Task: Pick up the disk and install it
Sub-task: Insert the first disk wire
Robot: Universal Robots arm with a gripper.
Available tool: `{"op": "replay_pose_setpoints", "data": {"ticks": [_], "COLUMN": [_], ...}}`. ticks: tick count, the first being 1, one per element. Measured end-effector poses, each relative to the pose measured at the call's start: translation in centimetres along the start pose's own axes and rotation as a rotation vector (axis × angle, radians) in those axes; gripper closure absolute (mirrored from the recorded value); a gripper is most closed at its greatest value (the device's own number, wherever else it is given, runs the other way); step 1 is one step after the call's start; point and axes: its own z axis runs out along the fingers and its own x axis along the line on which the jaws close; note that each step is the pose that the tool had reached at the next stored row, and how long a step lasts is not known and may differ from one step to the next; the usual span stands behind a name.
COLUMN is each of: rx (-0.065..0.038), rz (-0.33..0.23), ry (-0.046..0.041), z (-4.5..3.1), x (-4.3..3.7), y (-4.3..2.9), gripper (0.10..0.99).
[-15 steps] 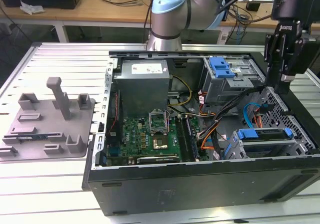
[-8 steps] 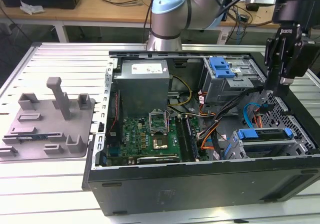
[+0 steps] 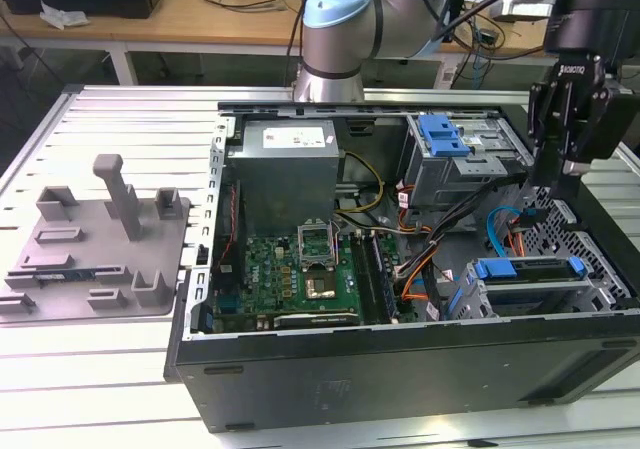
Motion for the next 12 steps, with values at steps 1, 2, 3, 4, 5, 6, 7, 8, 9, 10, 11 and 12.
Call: {"op": "replay_pose_setpoints", "data": {"ticks": [1, 2, 3, 4, 5, 6, 7, 8, 9, 10, 11, 12], "rx": [0.001, 0.003, 0.005, 0.007, 0.009, 0.011, 0.014, 0.015, 0.016, 0.017, 0.017, 0.018], "rz": [-0.001, -0.004, -0.007, -0.01, -0.014, -0.019, -0.024, -0.028, -0.031, -0.033, -0.035, -0.037], "ry": [0.0019, 0.0045, 0.0056, 0.0061, 0.0065, 0.0063, 0.0062, 0.0064, 0.0063, 0.0061, 0.0063, 0.0063], "z": [0.07, 0.21, 0.33, 0.41, 0.48, 0.61, 0.73, 0.79, 0.84, 0.93, 1.08, 1.26], "x": [-0.1, -0.25, -0.36, -0.45, -0.55, -0.66, -0.75, -0.78, -0.8, -0.85, -0.93, -1.02], "y": [0.05, 0.06, 0.08, 0.1, 0.11, 0.12, 0.13, 0.12, 0.13, 0.13, 0.14, 0.14], "gripper": [0.584, 0.584, 0.584, 0.584, 0.6, 0.667, 0.729, 0.729, 0.796, 0.796, 0.796, 0.796]}}
